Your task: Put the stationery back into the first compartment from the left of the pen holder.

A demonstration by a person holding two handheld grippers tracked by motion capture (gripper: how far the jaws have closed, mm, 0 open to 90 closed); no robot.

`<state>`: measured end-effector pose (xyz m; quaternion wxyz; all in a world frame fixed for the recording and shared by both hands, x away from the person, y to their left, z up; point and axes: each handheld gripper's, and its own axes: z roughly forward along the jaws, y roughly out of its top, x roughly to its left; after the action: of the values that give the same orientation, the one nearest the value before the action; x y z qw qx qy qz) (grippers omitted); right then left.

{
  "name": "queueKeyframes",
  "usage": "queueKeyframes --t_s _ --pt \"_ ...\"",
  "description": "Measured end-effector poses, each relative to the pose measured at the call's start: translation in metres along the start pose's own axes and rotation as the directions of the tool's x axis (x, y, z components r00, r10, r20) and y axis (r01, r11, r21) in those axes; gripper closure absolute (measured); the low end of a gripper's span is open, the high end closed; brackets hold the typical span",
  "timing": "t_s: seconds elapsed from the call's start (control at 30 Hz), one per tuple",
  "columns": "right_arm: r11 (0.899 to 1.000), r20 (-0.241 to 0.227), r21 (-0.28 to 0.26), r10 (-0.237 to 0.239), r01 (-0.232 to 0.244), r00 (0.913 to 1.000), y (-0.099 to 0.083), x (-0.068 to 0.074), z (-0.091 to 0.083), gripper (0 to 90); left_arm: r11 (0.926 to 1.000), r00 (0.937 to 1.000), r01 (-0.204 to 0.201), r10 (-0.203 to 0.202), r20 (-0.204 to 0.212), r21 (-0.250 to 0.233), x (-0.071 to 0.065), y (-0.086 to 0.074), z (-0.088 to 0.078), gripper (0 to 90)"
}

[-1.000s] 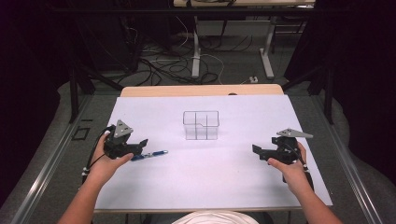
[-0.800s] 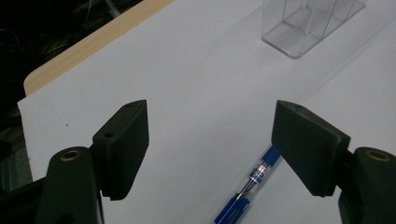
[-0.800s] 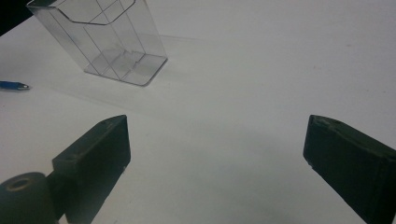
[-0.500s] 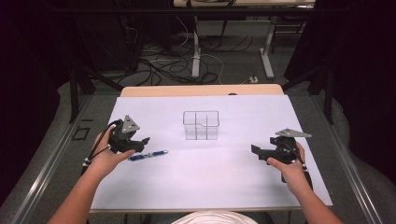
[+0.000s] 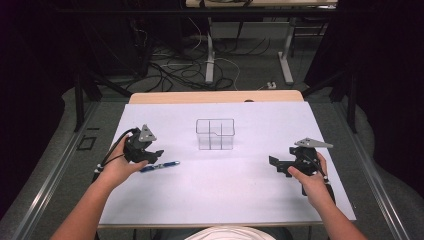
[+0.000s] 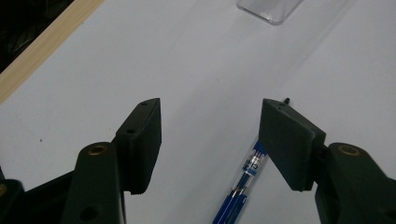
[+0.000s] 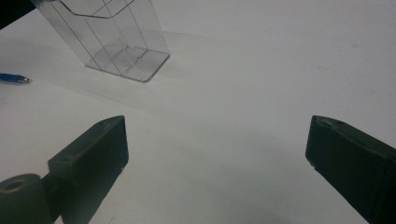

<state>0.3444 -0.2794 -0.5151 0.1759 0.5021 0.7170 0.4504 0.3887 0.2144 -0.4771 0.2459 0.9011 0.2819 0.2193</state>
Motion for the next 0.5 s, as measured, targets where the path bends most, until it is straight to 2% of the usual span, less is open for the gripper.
queueKeyframes --t_s 0.03,0.2,0.3,0.33,0.47,0.5 --pt "1.000 0.004 -0.004 -0.008 0.008 1.0000 0.000 -0.001 0.000 5.5 0.9998 0.9998 -0.020 0.020 -0.001 0.006 0.000 0.001 0.001 40.0" --pt "1.000 0.011 -0.003 -0.007 0.007 0.9999 0.000 -0.001 -0.002 5.5 0.9970 0.9975 -0.068 0.067 0.024 0.038 -0.002 0.002 0.006 40.5" --pt "1.000 0.013 -0.008 -0.010 0.010 0.9999 0.000 0.001 -0.003 5.5 0.9908 0.9936 -0.113 0.111 0.020 0.075 -0.005 0.002 0.009 40.4" --pt "1.000 0.016 -0.009 -0.012 0.012 0.9998 0.000 0.001 -0.004 5.5 0.9881 0.9925 -0.122 0.120 0.026 0.094 -0.005 0.003 0.010 40.3" --pt "1.000 0.022 -0.011 -0.010 0.010 0.9997 -0.001 0.000 -0.007 5.5 0.9838 0.9898 -0.142 0.140 0.024 0.110 -0.007 0.003 0.014 40.9" --pt "1.000 0.026 -0.010 -0.006 0.006 0.9996 -0.001 0.000 -0.008 5.5 0.9821 0.9886 -0.149 0.146 0.036 0.115 -0.007 0.003 0.014 41.6"
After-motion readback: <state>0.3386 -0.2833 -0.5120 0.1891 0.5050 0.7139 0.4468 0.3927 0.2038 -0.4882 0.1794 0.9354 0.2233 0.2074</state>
